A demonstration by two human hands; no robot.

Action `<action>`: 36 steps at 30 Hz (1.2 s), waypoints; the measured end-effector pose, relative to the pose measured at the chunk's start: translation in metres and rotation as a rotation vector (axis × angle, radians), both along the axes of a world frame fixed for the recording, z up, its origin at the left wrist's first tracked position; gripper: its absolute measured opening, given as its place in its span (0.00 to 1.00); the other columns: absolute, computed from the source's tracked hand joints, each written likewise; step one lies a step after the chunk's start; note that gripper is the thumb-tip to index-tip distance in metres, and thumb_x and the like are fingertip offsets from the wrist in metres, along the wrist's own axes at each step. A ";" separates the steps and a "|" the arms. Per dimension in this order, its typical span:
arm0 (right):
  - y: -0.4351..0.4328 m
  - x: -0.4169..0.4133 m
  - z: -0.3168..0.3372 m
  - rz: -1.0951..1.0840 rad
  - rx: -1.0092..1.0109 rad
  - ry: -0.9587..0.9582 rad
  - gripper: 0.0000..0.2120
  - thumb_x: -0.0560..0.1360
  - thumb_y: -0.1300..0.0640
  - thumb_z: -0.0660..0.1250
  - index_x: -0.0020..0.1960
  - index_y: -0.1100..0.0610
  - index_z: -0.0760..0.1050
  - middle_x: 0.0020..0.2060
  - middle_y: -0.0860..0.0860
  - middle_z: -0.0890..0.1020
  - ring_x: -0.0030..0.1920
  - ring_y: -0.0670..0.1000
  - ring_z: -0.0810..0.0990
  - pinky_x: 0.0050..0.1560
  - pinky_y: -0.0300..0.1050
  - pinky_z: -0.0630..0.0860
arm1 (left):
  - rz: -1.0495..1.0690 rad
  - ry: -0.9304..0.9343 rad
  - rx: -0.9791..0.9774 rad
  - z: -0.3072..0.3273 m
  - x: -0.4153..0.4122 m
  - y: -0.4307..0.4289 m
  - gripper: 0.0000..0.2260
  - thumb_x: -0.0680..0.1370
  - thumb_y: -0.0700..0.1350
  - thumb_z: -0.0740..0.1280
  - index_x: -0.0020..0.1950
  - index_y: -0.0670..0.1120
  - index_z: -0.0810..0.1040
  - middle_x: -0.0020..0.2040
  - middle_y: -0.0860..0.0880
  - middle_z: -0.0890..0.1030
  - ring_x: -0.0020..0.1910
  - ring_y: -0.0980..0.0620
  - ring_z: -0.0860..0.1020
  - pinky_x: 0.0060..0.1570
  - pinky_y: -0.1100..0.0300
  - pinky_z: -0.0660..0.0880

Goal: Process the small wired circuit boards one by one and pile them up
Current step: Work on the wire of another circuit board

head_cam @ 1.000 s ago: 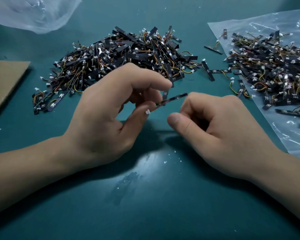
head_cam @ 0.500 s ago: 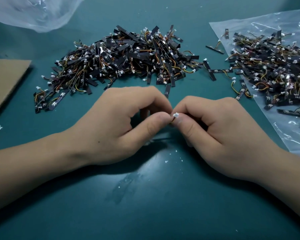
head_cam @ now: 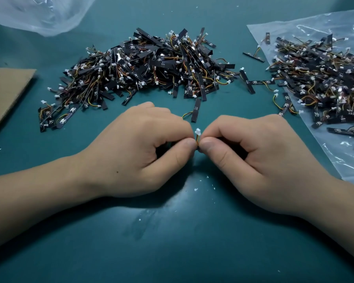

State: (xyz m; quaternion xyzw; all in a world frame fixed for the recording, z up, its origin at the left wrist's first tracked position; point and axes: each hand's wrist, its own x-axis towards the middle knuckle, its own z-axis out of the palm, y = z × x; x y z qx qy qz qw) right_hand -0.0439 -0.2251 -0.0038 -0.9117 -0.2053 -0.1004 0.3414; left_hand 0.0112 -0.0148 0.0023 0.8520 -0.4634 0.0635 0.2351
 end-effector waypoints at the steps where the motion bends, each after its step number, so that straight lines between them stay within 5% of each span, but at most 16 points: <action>1: 0.000 0.000 0.000 0.003 0.005 0.013 0.11 0.82 0.46 0.61 0.47 0.48 0.80 0.26 0.41 0.71 0.29 0.46 0.71 0.31 0.38 0.64 | 0.004 0.007 0.006 0.000 0.000 0.001 0.09 0.75 0.42 0.67 0.40 0.39 0.83 0.33 0.45 0.79 0.33 0.43 0.77 0.39 0.48 0.72; 6: -0.001 0.000 0.002 0.049 0.010 0.107 0.11 0.82 0.48 0.59 0.47 0.47 0.78 0.29 0.45 0.76 0.32 0.51 0.77 0.34 0.50 0.73 | 0.015 0.050 -0.025 0.000 0.000 0.003 0.10 0.76 0.45 0.67 0.42 0.40 0.83 0.34 0.46 0.79 0.34 0.43 0.76 0.39 0.45 0.75; 17: -0.002 0.000 0.002 0.083 0.021 0.109 0.09 0.81 0.51 0.62 0.47 0.47 0.80 0.27 0.42 0.73 0.30 0.48 0.73 0.31 0.41 0.67 | -0.007 0.108 0.036 -0.002 0.003 0.006 0.12 0.77 0.49 0.66 0.38 0.45 0.83 0.29 0.50 0.77 0.29 0.44 0.77 0.31 0.42 0.76; 22: -0.002 -0.001 0.004 0.079 0.029 0.119 0.08 0.81 0.53 0.63 0.47 0.46 0.80 0.27 0.43 0.73 0.30 0.50 0.73 0.31 0.42 0.66 | -0.035 0.094 0.044 -0.002 0.005 0.007 0.16 0.77 0.53 0.61 0.38 0.46 0.82 0.28 0.51 0.77 0.27 0.45 0.76 0.28 0.42 0.76; 36: 0.002 0.000 0.007 0.049 -0.036 0.190 0.09 0.78 0.50 0.62 0.44 0.46 0.81 0.26 0.45 0.72 0.31 0.52 0.72 0.32 0.50 0.69 | -0.045 0.078 0.070 -0.002 0.005 0.008 0.11 0.75 0.48 0.66 0.36 0.45 0.81 0.27 0.49 0.76 0.26 0.43 0.75 0.29 0.43 0.76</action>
